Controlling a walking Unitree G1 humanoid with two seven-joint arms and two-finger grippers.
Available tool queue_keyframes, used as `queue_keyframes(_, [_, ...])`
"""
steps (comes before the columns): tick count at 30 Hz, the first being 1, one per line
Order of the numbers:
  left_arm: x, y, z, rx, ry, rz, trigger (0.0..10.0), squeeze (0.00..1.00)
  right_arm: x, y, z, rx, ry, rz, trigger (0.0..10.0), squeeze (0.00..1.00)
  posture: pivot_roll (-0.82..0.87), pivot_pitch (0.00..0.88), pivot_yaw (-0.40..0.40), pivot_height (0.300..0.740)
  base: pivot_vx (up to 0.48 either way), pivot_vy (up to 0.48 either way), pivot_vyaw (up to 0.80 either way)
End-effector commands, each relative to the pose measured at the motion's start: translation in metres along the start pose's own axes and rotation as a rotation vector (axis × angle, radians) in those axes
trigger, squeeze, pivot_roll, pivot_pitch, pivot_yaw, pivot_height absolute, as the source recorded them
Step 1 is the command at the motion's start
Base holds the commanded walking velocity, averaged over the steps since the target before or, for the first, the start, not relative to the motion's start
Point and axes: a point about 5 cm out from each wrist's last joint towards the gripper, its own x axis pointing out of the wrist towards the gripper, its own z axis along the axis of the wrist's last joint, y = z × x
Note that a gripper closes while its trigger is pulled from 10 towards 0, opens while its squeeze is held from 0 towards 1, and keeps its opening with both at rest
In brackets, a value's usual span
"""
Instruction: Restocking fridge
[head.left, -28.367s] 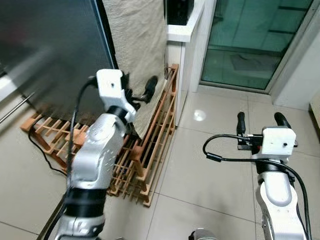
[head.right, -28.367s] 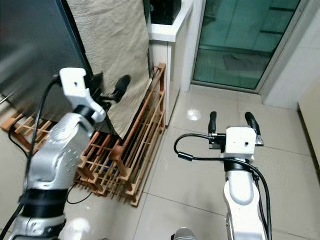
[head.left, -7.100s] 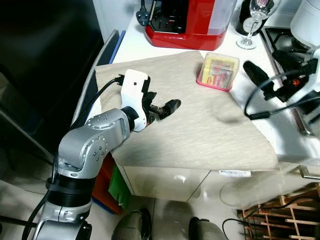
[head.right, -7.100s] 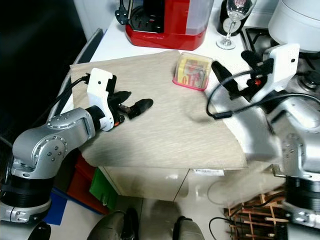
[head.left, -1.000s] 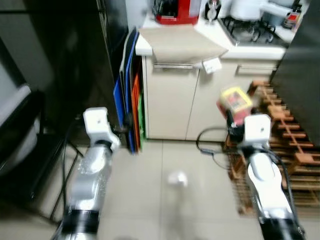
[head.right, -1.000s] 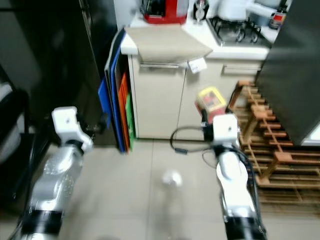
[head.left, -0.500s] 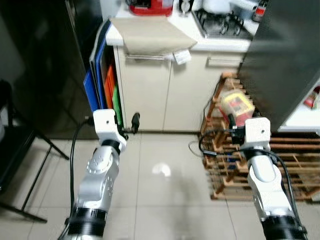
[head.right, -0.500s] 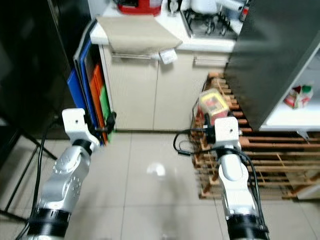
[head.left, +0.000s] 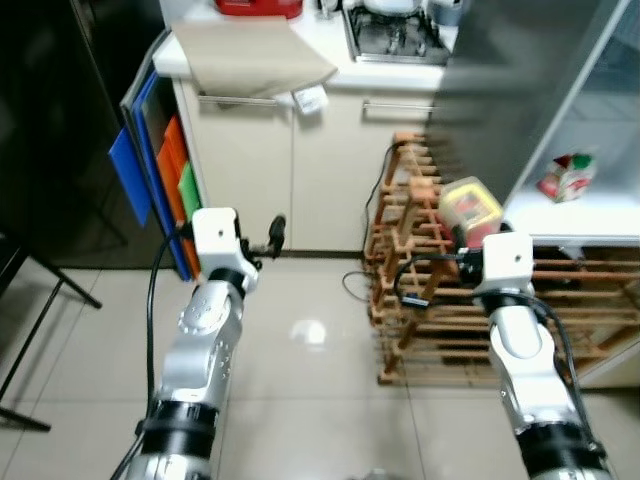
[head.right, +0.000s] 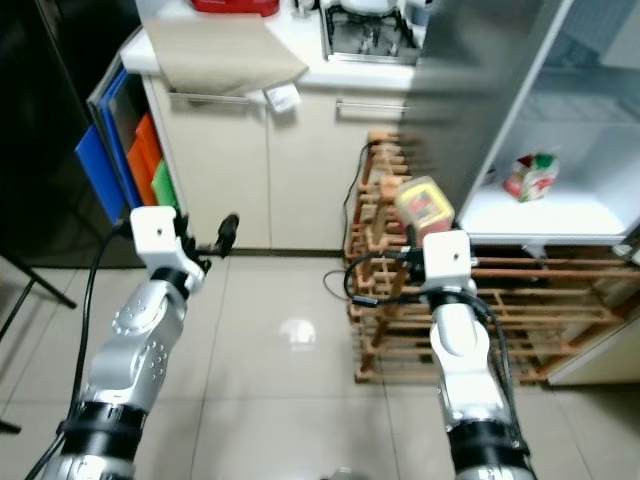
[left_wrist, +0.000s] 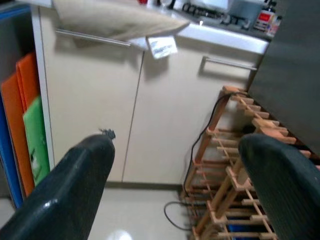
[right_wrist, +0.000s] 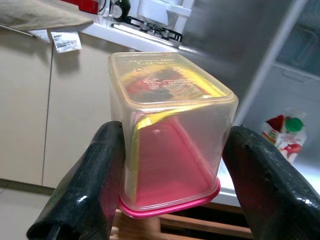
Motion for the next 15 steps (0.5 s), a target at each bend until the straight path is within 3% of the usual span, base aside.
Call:
queue_keyframes(1, [0.005,-0.010,0.002,0.002,-0.007,-0.044,10.0,0.00,0.001,-0.013,0.002,-0.016,-0.017,-0.041,0.0,0.00,-0.15,0.000,0.037,0.740,0.000,-0.465,0.00])
queue_keyframes(8, [0.011,-0.004,0.002,-0.003,-0.004,-0.021,10.0,0.00,-0.006,-0.021,-0.002,-0.022,-0.010,-0.094,0.0,0.00,-0.15,0.000,0.049,0.740,0.000,-0.467,0.00])
queue_keyframes(11, [0.014,0.006,0.007,0.018,-0.010,0.008,10.0,0.00,-0.019,-0.026,-0.016,-0.015,0.035,-0.135,0.0,0.00,-0.13,0.005,0.074,0.740,0.000,-0.467,0.00])
queue_keyframes(15, [0.014,0.008,0.008,0.029,-0.009,0.007,10.0,0.00,-0.023,-0.026,-0.022,-0.003,0.056,-0.155,0.0,0.00,-0.12,0.003,0.078,0.740,0.000,-0.465,0.00])
